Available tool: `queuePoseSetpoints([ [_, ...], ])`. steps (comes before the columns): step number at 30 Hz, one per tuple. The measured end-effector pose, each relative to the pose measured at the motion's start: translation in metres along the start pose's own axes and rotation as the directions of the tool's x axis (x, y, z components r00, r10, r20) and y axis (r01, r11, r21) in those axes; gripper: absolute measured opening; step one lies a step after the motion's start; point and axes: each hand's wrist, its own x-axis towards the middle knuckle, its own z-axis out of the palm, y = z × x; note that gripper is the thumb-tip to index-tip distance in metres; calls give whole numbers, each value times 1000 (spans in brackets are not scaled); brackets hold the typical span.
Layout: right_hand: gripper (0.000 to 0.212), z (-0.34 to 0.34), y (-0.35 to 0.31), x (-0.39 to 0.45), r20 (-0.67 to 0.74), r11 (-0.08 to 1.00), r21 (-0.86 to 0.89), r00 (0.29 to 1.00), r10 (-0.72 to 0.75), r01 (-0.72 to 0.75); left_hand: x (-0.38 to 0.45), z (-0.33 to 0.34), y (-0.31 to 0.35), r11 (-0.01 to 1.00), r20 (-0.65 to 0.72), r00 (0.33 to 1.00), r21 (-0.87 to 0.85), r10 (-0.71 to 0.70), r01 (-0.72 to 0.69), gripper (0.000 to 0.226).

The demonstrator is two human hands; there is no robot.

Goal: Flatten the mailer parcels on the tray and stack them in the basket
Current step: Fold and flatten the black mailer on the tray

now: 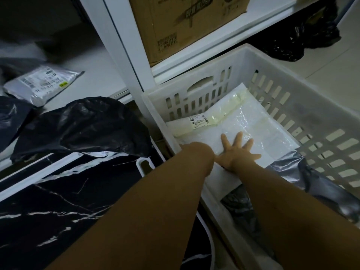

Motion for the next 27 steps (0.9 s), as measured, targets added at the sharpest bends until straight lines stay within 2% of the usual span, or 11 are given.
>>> queuePoseSetpoints([
  [4,101,-1,-9,-7,-32,999,-33,999,37,-38,5,5,-2,999,-20,1000,-33,-10,9,55],
  [9,90,-11,-24,-28,-94,993,-91,993,70,-79,8,5,-5,996,-255,967,-77,23,-44,45],
  [11,82,-19,-29,-35,-124,994,-89,991,52,-63,0,3,-10,990,-354,935,-118,29,-75,40],
  [13,66,-34,-36,-45,-195,996,-85,981,16,-33,-12,4,-17,987,-459,888,-128,23,-92,35],
  [16,42,-69,-51,-72,-346,995,-88,936,-71,43,-40,6,-33,989,-626,780,-126,-15,-81,30],
  [19,28,-104,-76,-102,-431,969,-119,868,-246,216,-71,12,-56,986,-749,649,-167,-129,3,26],
  [23,26,-132,-124,-147,-410,848,-221,743,-529,481,-110,36,-99,921,-772,510,-367,-379,129,30],
  [25,35,-139,-152,-174,-374,775,-264,680,-631,574,-130,51,-121,860,-731,462,-474,-503,188,37],
  [27,62,-138,-181,-196,-292,729,-269,668,-685,630,-145,68,-142,789,-644,473,-570,-601,227,46],
])
